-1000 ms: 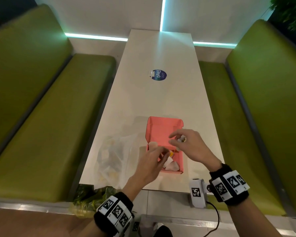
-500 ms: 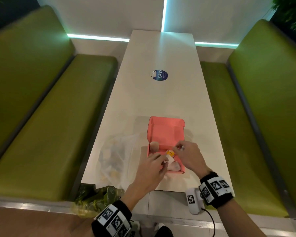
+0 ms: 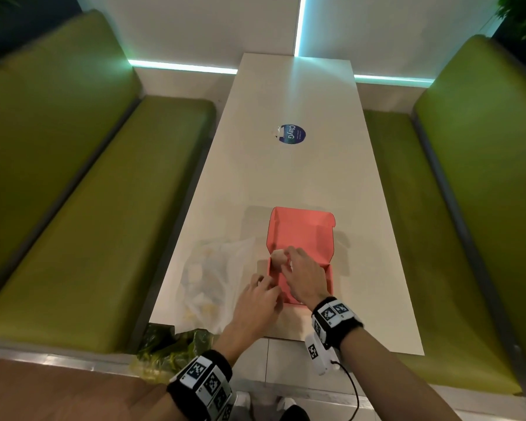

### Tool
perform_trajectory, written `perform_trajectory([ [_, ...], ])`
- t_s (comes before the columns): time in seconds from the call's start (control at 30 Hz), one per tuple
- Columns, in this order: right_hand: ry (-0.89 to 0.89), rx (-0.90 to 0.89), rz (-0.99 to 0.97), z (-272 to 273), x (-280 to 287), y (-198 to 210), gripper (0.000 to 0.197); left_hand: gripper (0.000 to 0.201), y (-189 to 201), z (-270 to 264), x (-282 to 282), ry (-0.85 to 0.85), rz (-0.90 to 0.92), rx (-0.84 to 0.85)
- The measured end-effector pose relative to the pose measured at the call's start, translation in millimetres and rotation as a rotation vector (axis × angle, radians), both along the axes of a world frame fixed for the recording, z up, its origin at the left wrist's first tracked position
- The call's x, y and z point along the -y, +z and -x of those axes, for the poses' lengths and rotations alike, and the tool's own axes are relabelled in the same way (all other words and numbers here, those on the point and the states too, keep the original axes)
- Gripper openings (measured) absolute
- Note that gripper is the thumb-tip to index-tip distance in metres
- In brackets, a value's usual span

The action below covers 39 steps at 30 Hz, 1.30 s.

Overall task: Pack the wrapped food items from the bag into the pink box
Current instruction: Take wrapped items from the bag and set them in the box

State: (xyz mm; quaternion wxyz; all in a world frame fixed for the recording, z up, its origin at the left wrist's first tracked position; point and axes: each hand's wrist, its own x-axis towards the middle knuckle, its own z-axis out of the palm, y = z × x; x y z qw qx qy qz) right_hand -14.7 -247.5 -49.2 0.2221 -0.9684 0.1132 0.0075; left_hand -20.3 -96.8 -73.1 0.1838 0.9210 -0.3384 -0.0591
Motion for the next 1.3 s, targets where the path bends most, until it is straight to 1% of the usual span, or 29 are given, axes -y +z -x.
perform_trajectory([
  [0.17, -0.047, 0.065, -0.043, -1.3, -7.2, -3.0, 0.032, 0.01, -2.8, -1.2, -0.3, -0.007, 0.023, 0.018],
  [0.2, -0.05, 0.066, -0.05, -2.7, -7.6, -2.4, 0.031, 0.01, -2.8, -1.6, -0.2, -0.009, 0.017, 0.013],
  [0.33, -0.058, 0.042, -0.052, -7.8, -5.8, -3.7, 0.017, 0.01, 0.7, -1.3, 0.4, -0.021, -0.01, -0.006],
  [0.43, -0.097, 0.032, -0.116, -11.3, -2.5, -6.8, 0.012, 0.008, 4.6, -0.6, 0.4, -0.016, -0.031, 0.004],
  [0.57, -0.15, 0.009, -0.25, -18.1, 3.2, -7.2, 0.012, 0.022, 8.0, 0.9, 1.8, -0.01, -0.091, -0.008],
  [0.63, -0.139, 0.003, -0.277, -19.6, 3.1, -6.7, 0.015, 0.025, 7.5, 1.2, 1.6, -0.01, -0.106, -0.012],
  [0.83, -0.079, 0.011, -0.196, -17.9, -0.3, -6.2, 0.015, 0.021, 7.0, -1.5, 2.4, -0.01, -0.087, 0.005],
  [0.93, -0.067, -0.022, -0.207, -14.6, 4.5, 0.0, 0.013, 0.02, 7.1, -3.2, 2.2, -0.007, -0.079, 0.027],
  [1.07, -0.128, -0.071, -0.28, -6.0, 22.9, 15.1, 0.026, 0.017, 6.6, -3.6, 2.2, -0.002, -0.052, 0.051],
  [1.13, -0.198, -0.069, -0.291, 1.3, 38.1, 23.6, 0.026, 0.016, 6.6, -3.3, 2.7, 0.0, -0.042, 0.06],
  [1.2, -0.238, -0.1, -0.252, 8.9, 53.0, 29.3, 0.022, 0.015, 6.9, -3.4, 3.8, -0.008, -0.035, 0.064],
  [1.3, -0.206, -0.244, -0.102, 14.4, 61.6, 27.5, 0.018, 0.012, 6.7, -3.1, 5.9, -0.032, -0.006, 0.081],
])
